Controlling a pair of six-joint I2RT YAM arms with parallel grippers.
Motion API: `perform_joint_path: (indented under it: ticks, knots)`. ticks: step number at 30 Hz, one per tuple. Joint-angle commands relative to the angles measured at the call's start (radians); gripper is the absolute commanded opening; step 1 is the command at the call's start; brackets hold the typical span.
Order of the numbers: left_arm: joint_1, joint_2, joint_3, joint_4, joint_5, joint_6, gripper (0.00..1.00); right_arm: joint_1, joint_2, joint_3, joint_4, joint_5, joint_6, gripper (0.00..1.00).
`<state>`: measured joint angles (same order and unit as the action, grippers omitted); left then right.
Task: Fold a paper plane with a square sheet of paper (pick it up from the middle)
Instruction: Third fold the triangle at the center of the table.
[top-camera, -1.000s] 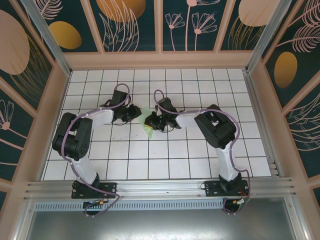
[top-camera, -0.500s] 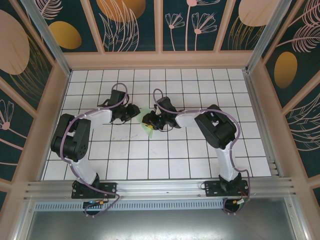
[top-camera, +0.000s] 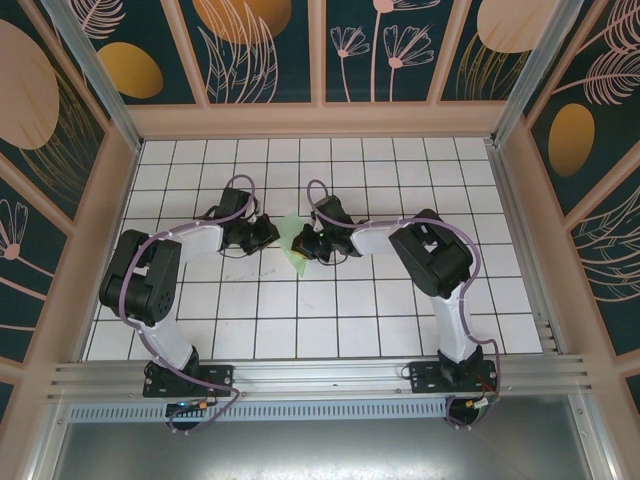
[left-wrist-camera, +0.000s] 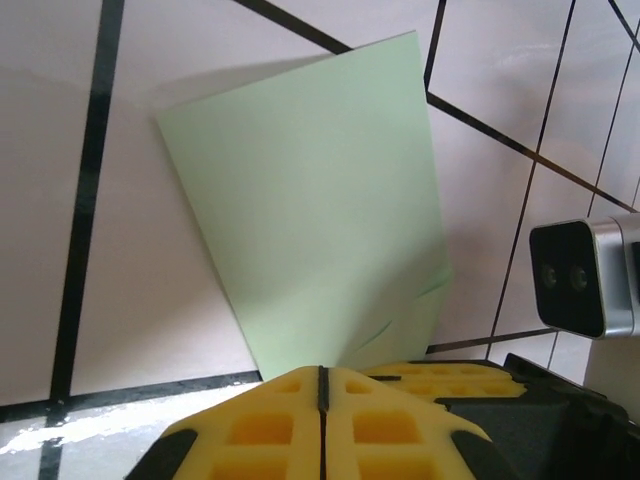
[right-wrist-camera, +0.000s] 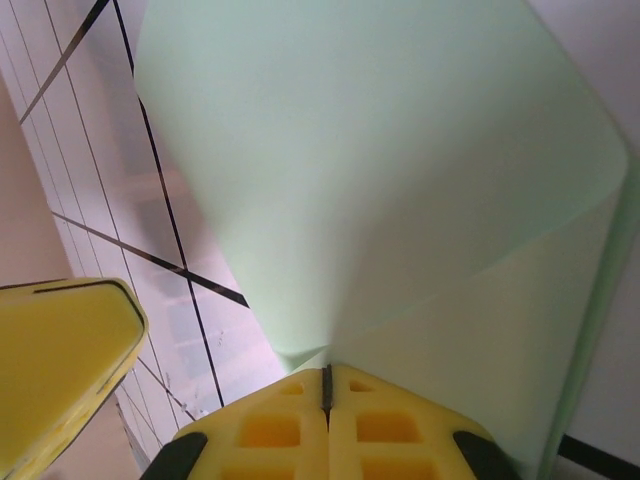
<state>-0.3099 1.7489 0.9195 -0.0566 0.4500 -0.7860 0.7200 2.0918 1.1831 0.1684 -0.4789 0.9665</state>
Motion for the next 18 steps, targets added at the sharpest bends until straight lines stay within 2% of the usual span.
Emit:
perform_joint_path:
  ticks: [1,3,12,18]
  knots:
    - [-0.017,-0.021,-0.007,-0.005,0.042,0.026,0.03,0.002,0.023,-0.011,-0.104,0.040,-0.021,0.00]
    - [-0.033,-0.010,0.004,-0.022,0.042,0.031,0.00,0.002,0.022,-0.010,-0.111,0.043,-0.023,0.00]
    - [-0.074,0.034,0.032,-0.078,-0.018,0.039,0.00,0.002,0.023,-0.004,-0.117,0.046,-0.019,0.00]
    - [-0.083,0.052,0.032,-0.078,-0.011,0.037,0.00,0.002,0.024,-0.004,-0.116,0.045,-0.015,0.00]
